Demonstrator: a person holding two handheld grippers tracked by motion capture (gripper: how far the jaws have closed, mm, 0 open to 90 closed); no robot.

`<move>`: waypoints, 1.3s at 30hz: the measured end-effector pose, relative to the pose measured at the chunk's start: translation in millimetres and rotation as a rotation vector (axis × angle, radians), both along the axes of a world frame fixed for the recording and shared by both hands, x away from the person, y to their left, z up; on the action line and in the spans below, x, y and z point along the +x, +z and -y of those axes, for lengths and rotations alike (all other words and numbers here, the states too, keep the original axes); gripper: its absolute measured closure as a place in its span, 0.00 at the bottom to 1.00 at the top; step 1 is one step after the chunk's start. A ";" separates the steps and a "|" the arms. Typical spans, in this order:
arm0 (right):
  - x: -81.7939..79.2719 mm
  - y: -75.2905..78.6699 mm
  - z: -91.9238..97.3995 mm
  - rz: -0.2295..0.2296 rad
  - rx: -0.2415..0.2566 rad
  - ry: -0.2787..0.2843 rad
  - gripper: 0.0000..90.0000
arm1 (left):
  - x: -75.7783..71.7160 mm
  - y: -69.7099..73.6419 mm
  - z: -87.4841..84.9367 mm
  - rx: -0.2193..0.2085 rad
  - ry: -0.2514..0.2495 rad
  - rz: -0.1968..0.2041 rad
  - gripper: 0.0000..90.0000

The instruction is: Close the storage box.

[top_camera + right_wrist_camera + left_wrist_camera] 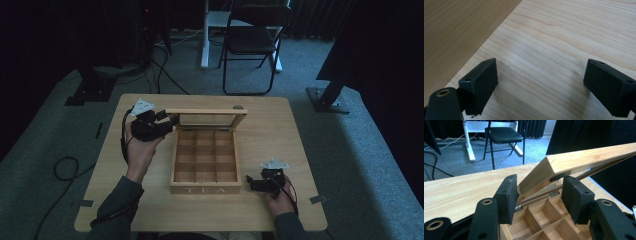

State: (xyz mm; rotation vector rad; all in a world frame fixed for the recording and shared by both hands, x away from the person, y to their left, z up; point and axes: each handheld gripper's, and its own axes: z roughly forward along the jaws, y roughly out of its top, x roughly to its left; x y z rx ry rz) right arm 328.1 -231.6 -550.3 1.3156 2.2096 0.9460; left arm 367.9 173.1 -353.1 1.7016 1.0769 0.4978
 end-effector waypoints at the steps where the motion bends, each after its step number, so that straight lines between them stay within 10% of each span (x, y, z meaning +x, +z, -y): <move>1: -0.1 0.0 -0.1 -0.001 0.001 0.000 0.13 | -1.8 -0.8 0.0 0.005 -0.001 0.001 0.52; 10: -0.1 0.0 -0.1 0.000 0.001 -0.001 0.13 | -21.4 -16.2 -1.5 -0.038 -0.006 -0.015 0.50; 39: 0.0 -0.1 0.0 0.001 0.000 0.001 0.13 | -63.9 -44.2 7.8 0.010 0.032 -0.025 0.49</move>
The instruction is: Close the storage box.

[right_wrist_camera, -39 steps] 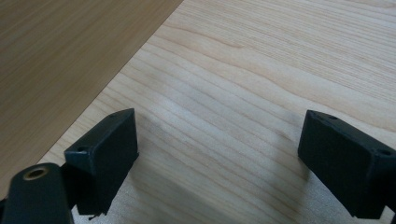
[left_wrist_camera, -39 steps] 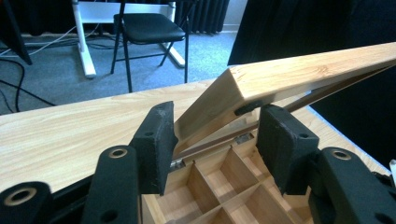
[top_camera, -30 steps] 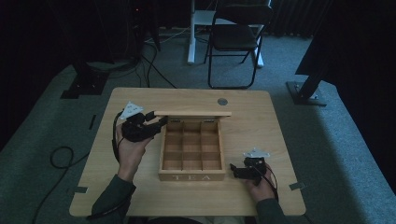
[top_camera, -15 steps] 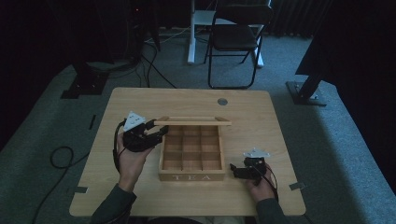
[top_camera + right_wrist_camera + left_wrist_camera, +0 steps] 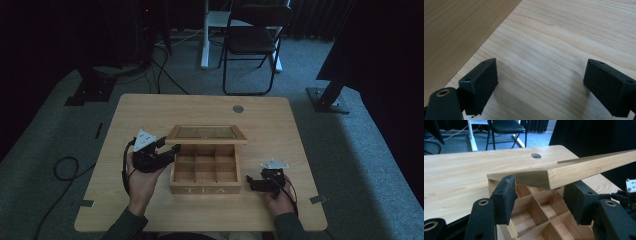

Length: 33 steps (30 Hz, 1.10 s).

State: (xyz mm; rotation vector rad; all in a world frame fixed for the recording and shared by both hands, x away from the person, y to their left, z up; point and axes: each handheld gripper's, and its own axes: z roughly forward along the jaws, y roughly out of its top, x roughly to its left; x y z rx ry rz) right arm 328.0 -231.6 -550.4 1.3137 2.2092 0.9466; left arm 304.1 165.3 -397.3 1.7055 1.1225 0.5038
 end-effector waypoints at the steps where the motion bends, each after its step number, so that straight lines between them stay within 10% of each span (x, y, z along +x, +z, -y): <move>1: -0.1 0.1 -0.1 -0.002 0.002 -0.001 0.13 | -1.7 -2.2 0.3 -0.004 0.001 -0.004 0.48; 33: 0.8 0.0 -1.0 -0.002 0.003 0.002 0.13 | -29.4 -40.9 5.6 0.013 0.023 -0.027 0.46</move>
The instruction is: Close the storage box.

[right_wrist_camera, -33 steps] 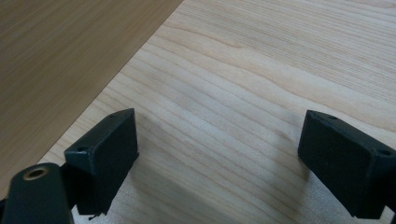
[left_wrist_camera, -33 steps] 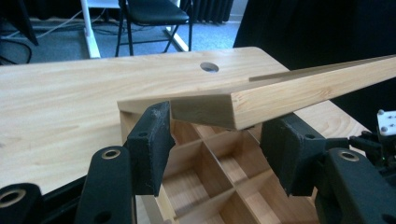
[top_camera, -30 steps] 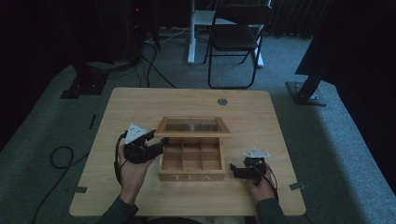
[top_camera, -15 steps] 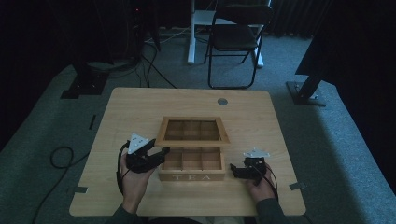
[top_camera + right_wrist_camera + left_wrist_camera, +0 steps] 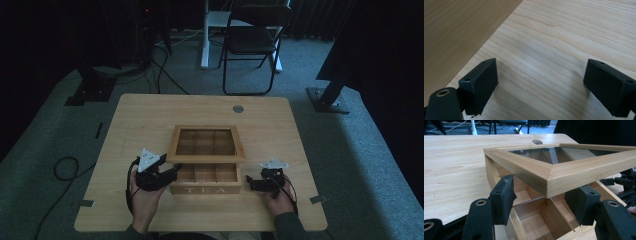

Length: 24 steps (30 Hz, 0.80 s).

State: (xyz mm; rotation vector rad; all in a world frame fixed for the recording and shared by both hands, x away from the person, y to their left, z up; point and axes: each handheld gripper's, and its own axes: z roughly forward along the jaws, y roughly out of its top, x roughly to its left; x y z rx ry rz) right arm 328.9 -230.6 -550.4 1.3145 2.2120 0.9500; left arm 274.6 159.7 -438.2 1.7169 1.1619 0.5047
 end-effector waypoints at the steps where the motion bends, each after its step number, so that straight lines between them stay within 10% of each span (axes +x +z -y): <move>1: 0.0 0.0 0.0 0.000 0.000 -0.001 0.13 | -0.8 -0.7 -0.2 0.001 -0.003 0.002 0.46; 24: -0.3 0.1 -0.4 -0.002 0.000 0.010 0.13 | -19.6 -25.2 1.5 0.015 -0.007 -0.003 0.46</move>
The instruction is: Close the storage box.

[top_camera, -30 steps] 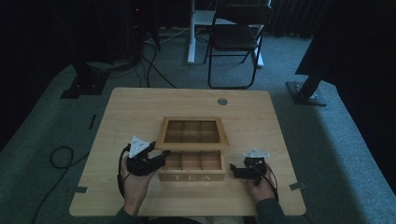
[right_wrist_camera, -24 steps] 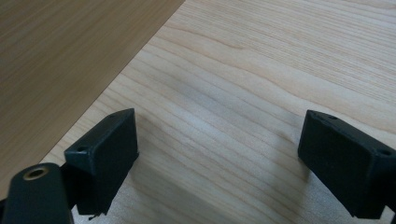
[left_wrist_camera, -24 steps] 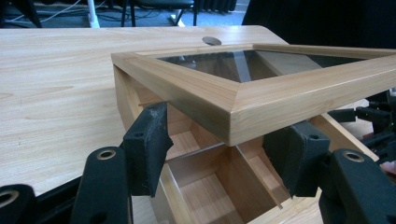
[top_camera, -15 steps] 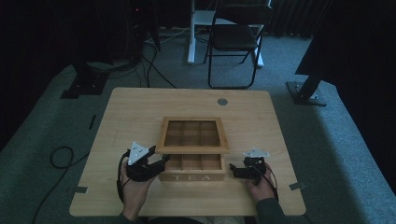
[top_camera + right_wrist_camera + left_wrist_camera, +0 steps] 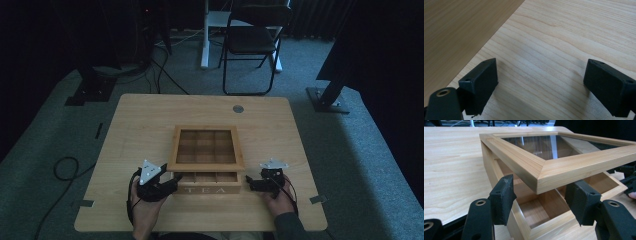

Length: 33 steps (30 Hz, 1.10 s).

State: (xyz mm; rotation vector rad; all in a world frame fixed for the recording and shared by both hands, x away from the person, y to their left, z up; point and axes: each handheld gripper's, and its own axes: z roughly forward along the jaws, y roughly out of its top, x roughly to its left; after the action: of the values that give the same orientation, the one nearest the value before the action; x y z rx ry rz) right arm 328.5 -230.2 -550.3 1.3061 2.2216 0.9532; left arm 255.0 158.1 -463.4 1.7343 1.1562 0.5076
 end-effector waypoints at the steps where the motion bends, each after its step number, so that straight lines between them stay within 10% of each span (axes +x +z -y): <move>1: 0.0 0.0 0.0 0.000 0.000 0.000 0.13 | -0.7 -1.0 0.0 0.006 -0.002 0.002 0.46; 33: -0.1 0.1 0.0 -0.001 -0.002 0.003 0.13 | -15.5 -34.1 4.6 0.063 0.004 -0.056 0.45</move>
State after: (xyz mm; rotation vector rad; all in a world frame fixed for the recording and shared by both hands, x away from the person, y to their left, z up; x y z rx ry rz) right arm 328.5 -230.2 -550.3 1.3032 2.2251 0.9520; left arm 239.5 153.5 -497.5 1.8108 1.1940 0.5053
